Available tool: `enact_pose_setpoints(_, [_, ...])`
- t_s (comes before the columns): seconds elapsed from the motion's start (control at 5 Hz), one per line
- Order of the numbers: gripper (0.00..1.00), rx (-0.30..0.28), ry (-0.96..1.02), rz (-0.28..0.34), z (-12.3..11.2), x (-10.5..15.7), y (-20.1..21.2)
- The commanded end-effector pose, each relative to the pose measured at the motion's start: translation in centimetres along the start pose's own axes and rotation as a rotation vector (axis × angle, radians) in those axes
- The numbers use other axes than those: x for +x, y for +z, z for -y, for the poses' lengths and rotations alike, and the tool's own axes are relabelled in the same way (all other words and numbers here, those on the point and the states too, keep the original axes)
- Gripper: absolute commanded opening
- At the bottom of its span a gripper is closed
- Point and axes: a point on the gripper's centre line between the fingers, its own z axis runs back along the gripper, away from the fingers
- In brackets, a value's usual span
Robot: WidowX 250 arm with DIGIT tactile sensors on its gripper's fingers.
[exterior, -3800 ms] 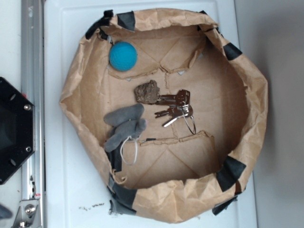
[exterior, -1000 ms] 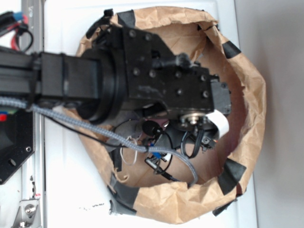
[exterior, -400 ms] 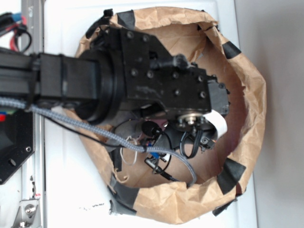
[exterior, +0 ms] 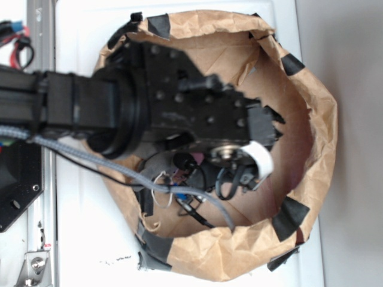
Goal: Grab the silver keys.
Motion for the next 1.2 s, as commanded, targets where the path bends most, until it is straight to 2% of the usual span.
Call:
enact_pose_setpoints(0.0, [0.00,0.017,-0.014,0.038,0.33,1.13,1.27])
enact_pose_setpoints(1.0, [0.00,0.014,0.021,0.046,-0.27,1.58,1.42])
